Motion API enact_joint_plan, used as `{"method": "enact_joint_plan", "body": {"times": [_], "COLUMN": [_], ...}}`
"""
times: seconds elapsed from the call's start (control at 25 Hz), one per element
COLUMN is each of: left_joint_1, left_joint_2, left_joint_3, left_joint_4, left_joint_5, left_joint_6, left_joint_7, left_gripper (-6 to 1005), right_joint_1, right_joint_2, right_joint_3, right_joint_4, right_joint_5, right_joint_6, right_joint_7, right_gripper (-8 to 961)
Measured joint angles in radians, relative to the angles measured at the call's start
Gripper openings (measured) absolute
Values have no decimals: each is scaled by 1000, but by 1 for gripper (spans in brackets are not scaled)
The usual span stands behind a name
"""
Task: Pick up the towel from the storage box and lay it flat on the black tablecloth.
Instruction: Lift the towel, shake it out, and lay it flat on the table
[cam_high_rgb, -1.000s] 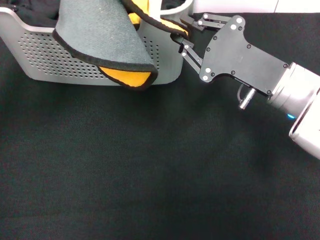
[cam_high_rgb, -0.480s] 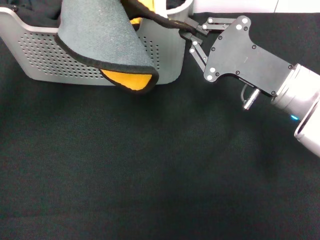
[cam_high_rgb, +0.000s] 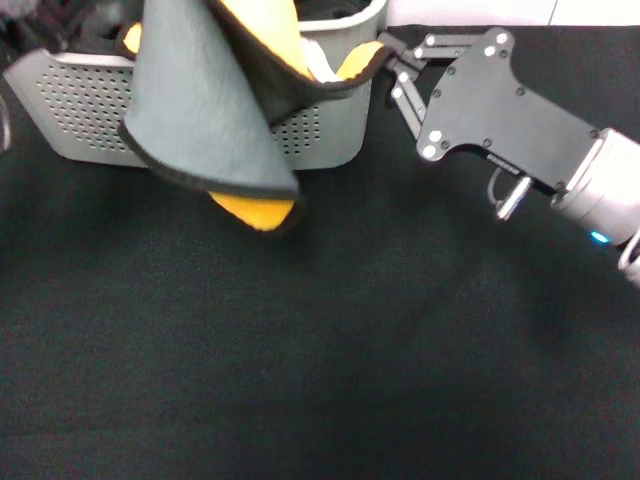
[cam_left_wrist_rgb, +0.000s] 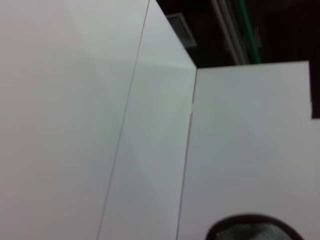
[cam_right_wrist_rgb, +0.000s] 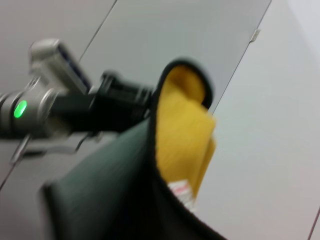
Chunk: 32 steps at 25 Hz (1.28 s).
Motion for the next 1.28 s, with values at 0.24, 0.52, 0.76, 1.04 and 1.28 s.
{"method": "enact_joint_plan", "body": {"times": [0.24, 0.52, 0.76, 1.04, 1.28], "left_joint_1": [50, 81, 77, 100, 118], "left_joint_2": [-15, -53, -52, -49, -48], "left_joint_3": [0, 0, -1, -1, -60], "left_joint_4": [-156, -330, -432, -425, -419], "left_joint_5": [64, 196, 249, 359, 306], "left_joint_6": [0, -7, -100, -227, -206], "left_joint_7": [257, 592, 715, 756, 761], "left_gripper": [90, 125, 152, 183, 210], "right_joint_1": [-18, 63, 89, 68, 65], "right_joint_2": [-4, -13, -10, -14, -16], "right_joint_3": [82, 191, 237, 298, 310], "right_joint_4": [-19, 11, 1, -65, -80], "right_joint_5": [-8, -97, -157, -180, -233], "right_joint_6": [74, 40, 9, 11, 15], "right_joint_7": [49, 173, 210, 219, 222], "right_gripper": [17, 16, 16, 17, 18]}}
